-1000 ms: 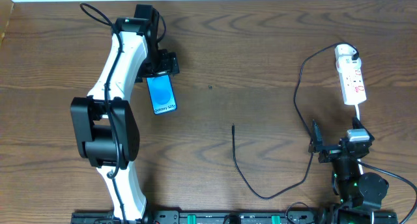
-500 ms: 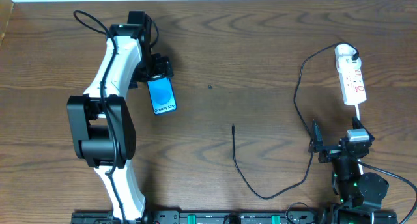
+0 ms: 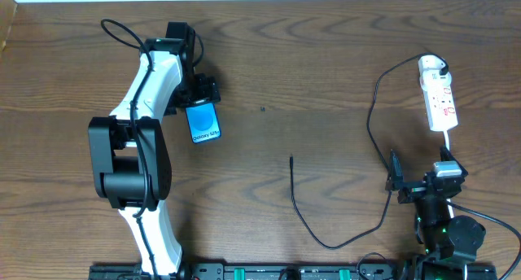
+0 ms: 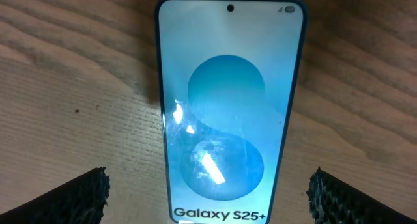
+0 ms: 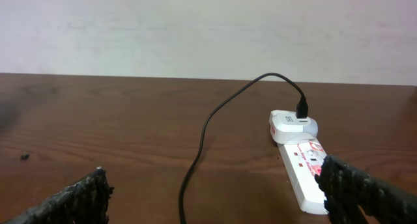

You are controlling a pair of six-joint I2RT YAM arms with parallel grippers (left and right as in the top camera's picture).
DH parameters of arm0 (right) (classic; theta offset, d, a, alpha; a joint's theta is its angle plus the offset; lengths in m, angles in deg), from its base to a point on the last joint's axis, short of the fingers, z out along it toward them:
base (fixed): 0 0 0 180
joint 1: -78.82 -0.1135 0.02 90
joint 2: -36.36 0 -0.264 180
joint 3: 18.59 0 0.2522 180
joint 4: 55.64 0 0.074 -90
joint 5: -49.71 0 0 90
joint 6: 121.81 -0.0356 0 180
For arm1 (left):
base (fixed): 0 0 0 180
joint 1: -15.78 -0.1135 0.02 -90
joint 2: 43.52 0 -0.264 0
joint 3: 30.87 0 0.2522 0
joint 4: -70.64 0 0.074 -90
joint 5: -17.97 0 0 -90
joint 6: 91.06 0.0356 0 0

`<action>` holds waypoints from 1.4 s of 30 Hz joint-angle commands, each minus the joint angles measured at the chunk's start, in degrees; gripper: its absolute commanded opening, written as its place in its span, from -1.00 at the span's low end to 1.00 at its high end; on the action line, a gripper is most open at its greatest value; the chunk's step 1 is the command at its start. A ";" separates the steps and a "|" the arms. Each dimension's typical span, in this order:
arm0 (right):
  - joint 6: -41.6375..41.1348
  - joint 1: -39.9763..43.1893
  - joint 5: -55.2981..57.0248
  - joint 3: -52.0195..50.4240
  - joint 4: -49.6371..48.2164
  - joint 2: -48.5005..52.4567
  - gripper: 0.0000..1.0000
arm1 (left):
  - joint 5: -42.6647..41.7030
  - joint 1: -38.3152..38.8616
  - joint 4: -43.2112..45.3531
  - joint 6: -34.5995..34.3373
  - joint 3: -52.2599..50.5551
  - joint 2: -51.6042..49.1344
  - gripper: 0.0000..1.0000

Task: Plug charger to phone and switch on socket
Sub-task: 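Lower the left gripper and align it over the phone's top edge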

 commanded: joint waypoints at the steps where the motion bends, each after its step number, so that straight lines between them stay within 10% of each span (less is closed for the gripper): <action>1: 0.24 -0.35 0.28 -0.07 0.33 -0.42 0.98 | 0.26 0.02 0.42 0.52 -0.55 -0.98 0.96; 42: 0.24 -0.35 0.28 -0.07 0.33 -0.39 0.99 | -0.31 1.90 5.77 0.48 -4.04 -1.07 0.96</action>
